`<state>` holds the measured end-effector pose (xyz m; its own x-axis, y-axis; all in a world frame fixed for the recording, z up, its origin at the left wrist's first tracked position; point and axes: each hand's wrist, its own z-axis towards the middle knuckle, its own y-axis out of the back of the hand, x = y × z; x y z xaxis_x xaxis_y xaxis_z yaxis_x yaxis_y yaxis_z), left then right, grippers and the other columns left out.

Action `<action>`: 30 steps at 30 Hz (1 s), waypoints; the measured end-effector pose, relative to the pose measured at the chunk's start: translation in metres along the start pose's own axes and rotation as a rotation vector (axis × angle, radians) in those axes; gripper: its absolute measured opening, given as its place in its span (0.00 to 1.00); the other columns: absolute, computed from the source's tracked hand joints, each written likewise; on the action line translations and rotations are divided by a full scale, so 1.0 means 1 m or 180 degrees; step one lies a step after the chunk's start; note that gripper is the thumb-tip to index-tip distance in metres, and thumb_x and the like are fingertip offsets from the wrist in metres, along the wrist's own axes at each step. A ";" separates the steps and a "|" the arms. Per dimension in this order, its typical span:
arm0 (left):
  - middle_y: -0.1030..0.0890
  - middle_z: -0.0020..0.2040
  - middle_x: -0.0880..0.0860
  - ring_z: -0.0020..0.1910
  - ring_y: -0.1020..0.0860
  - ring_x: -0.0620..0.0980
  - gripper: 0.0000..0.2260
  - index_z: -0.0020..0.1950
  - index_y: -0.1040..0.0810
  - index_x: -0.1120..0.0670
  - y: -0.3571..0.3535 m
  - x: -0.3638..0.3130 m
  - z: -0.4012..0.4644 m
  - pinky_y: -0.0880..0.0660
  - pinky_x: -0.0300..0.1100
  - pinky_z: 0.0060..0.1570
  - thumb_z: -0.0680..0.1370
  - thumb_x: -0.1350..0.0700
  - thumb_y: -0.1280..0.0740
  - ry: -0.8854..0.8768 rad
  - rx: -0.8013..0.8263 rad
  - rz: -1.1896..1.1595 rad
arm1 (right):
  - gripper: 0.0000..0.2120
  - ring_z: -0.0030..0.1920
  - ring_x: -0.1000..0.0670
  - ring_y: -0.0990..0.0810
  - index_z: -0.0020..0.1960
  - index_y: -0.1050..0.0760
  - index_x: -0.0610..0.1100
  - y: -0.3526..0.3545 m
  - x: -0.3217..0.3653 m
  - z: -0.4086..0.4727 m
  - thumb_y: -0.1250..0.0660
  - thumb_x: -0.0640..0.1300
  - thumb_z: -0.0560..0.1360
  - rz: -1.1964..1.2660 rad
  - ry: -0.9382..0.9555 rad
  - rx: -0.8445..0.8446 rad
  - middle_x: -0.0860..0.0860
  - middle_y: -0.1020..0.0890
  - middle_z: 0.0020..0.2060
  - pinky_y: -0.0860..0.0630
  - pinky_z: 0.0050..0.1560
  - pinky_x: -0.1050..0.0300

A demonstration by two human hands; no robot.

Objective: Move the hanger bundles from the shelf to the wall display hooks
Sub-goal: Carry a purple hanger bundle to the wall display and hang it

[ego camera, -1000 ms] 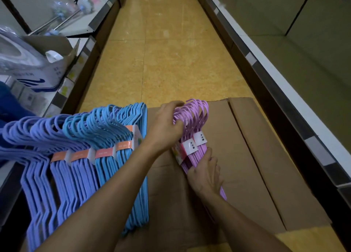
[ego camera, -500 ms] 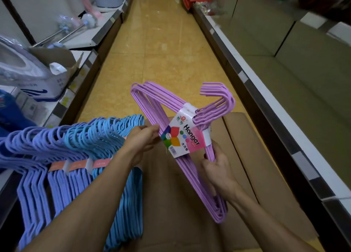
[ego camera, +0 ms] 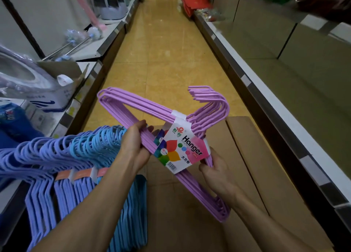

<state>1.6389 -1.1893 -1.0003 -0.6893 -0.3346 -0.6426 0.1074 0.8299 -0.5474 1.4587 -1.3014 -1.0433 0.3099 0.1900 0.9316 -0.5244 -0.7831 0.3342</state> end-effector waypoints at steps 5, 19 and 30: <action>0.26 0.42 0.57 0.48 0.20 0.58 0.04 0.48 0.29 0.58 0.007 -0.009 -0.013 0.21 0.54 0.53 0.81 0.60 0.37 -0.0312 -0.0274 0.0006 | 0.12 0.51 0.57 0.18 0.55 0.24 0.59 -0.015 0.004 0.003 0.38 0.43 0.80 0.0005 -0.0158 -0.0129 0.59 0.16 0.47 0.21 0.52 0.54; 0.32 0.31 0.52 0.27 0.31 0.46 0.04 0.46 0.32 0.56 -0.075 -0.154 -0.134 0.29 0.37 0.30 0.80 0.62 0.39 -0.0815 -0.0372 -0.0040 | 0.09 0.31 0.59 0.26 0.42 0.27 0.51 0.041 0.212 -0.020 0.38 0.40 0.78 -0.0360 0.0108 0.0013 0.54 0.20 0.34 0.27 0.35 0.56; 0.26 0.30 0.52 0.29 0.24 0.49 0.07 0.40 0.30 0.57 -0.221 -0.370 -0.323 0.23 0.42 0.38 0.76 0.65 0.41 -0.1125 -0.0156 -0.0150 | 0.04 0.39 0.44 0.23 0.47 0.25 0.45 0.131 0.517 -0.083 0.37 0.44 0.77 -0.0336 0.0483 -0.0090 0.43 0.18 0.41 0.22 0.45 0.42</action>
<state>1.6387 -1.1051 -0.4687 -0.4013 -0.4995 -0.7677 0.0410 0.8276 -0.5599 1.4846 -1.2569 -0.5059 0.2424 0.3591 0.9013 -0.5181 -0.7375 0.4332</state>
